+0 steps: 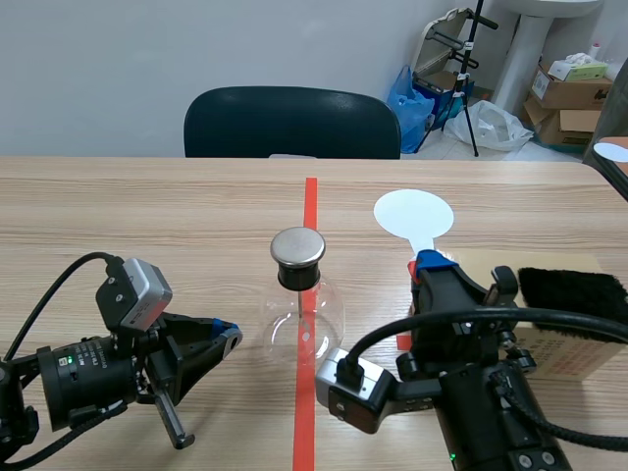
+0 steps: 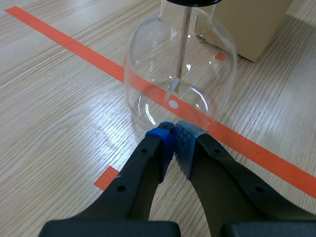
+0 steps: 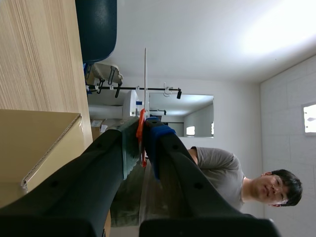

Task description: Do the electroscope experiment

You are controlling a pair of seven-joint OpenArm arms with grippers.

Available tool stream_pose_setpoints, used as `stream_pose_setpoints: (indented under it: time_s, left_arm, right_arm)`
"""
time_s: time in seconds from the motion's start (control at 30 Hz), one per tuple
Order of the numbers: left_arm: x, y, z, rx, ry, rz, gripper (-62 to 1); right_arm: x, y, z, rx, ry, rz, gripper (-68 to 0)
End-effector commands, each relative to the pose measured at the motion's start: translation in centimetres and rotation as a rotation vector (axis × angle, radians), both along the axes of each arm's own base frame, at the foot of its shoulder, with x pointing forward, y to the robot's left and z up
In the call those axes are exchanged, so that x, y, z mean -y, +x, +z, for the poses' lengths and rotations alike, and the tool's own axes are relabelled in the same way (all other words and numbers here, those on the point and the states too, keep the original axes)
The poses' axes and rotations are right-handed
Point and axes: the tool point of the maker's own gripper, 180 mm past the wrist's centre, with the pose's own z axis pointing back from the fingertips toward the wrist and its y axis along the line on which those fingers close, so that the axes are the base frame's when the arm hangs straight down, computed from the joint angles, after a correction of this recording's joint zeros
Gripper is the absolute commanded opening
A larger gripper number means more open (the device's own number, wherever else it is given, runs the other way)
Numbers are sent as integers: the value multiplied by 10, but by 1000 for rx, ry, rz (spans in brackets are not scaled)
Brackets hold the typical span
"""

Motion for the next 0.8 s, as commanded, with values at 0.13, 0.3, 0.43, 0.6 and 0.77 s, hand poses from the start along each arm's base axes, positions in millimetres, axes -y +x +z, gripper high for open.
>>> stream_pose_setpoints:
  time_s: [0.13,0.3,0.43,0.6,0.77]
  left_arm:
    - [5,4,12,29,-35,-2,-578]
    - [5,4,12,29,-35,-2,-578]
    - [5,4,12,29,-35,-2,-578]
    - [5,4,12,29,-35,-2,-578]
    - [5,4,12,29,-35,-2,-578]
  right_arm:
    - [4,5,9,31,5,-11,-665]
    - [-2,4,9,31,2,19,-665]
    - [-13,1,8,29,-4,86,-665]
    - [-29,-3,8,32,-12,178,-665]
    - [-45,-11,7,30,-21,277,-665]
